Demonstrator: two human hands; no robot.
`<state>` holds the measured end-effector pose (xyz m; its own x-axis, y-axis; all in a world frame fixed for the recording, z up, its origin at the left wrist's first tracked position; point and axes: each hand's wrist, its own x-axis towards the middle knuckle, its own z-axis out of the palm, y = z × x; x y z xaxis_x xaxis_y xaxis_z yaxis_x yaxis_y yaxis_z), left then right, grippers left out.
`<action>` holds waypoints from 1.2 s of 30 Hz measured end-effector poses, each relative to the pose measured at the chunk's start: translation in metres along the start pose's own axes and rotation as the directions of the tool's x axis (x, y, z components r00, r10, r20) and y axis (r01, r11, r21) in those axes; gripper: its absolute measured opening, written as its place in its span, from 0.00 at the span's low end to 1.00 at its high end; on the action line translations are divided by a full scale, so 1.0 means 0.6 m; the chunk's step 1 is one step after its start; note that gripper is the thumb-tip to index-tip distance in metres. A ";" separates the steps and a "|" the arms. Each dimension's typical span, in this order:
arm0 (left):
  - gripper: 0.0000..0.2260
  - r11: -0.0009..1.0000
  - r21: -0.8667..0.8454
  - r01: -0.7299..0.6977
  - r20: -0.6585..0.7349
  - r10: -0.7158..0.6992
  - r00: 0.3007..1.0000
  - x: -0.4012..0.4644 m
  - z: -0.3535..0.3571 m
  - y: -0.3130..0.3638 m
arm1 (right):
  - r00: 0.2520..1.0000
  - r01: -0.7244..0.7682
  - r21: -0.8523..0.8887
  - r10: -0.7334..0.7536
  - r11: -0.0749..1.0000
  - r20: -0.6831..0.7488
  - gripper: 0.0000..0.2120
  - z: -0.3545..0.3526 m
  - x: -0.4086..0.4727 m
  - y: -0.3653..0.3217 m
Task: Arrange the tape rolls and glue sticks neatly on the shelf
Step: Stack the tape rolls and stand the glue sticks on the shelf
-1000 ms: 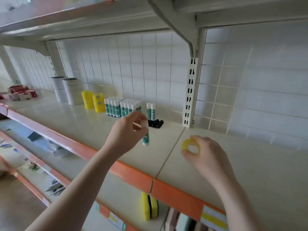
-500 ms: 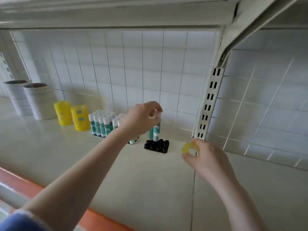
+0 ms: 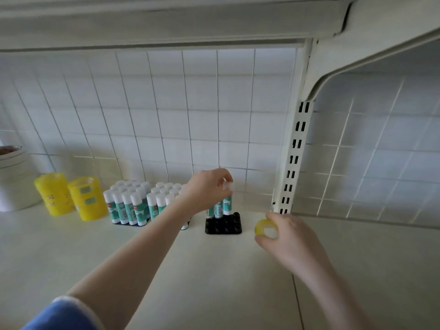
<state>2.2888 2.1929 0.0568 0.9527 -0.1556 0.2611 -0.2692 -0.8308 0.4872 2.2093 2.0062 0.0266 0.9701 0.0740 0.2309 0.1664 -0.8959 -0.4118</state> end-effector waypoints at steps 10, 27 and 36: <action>0.06 1.000 0.004 -0.025 0.055 0.025 0.998 0.015 0.013 -0.016 | 1.000 -0.021 0.004 0.021 1.000 -0.015 0.22 -0.004 -0.008 0.012; 0.08 0.995 0.039 -0.087 0.188 0.078 0.979 0.027 0.001 -0.013 | 0.998 -0.024 0.012 0.025 1.000 -0.059 0.25 0.004 -0.007 0.041; 0.15 0.998 0.007 -0.057 0.238 0.053 0.970 0.027 -0.005 -0.016 | 0.992 0.000 0.073 0.010 0.997 -0.128 0.27 0.000 -0.007 0.045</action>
<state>2.3062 2.1998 0.0591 0.9431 -0.3226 0.0807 -0.3218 -0.8241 0.4661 2.2095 1.9817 0.0144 0.9411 0.0083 0.3382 0.1784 -0.8616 -0.4753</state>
